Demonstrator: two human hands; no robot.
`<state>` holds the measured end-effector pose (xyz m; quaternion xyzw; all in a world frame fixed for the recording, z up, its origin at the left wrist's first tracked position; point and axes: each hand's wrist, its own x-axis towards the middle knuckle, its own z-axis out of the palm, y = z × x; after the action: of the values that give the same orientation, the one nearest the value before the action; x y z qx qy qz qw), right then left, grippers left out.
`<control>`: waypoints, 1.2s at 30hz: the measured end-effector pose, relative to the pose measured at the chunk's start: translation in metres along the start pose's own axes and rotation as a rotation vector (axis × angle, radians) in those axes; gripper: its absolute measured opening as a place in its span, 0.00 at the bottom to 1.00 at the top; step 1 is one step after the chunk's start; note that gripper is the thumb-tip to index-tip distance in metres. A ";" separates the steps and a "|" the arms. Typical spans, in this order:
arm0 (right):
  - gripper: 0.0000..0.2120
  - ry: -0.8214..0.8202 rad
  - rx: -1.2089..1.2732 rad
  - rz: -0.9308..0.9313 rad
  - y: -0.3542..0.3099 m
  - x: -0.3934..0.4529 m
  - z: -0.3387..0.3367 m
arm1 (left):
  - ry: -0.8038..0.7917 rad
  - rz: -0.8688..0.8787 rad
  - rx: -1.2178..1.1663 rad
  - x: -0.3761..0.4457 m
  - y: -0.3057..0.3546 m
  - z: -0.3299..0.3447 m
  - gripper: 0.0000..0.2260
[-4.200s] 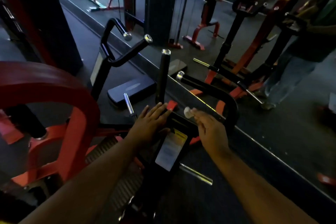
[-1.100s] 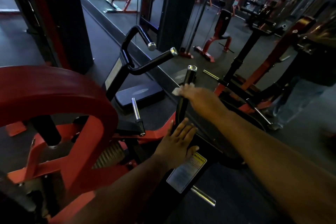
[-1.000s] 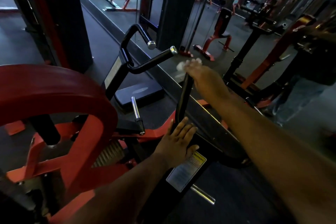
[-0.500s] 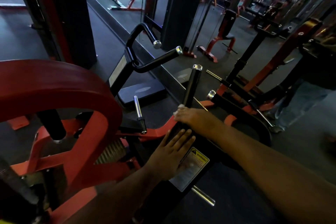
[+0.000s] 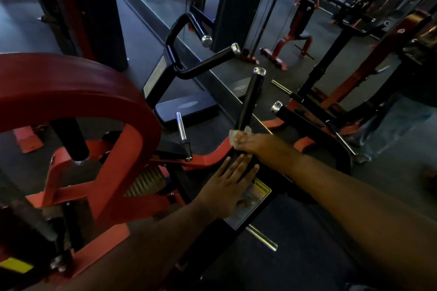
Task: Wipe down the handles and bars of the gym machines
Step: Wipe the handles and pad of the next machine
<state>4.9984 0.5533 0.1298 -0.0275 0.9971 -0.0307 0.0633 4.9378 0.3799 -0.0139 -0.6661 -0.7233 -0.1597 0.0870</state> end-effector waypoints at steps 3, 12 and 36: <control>0.19 -0.093 0.048 -0.034 0.000 -0.008 -0.013 | 0.028 0.073 0.035 0.003 0.004 0.002 0.38; 0.20 0.106 -0.083 0.056 0.008 0.027 -0.010 | 0.014 0.068 0.013 0.020 0.017 0.003 0.40; 0.22 0.253 -0.535 0.259 0.006 0.039 -0.027 | -0.001 0.102 0.005 0.018 0.003 0.002 0.38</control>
<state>4.9563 0.5585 0.1514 0.0882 0.9650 0.2375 -0.0672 4.9391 0.3974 -0.0099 -0.7021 -0.6887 -0.1531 0.0964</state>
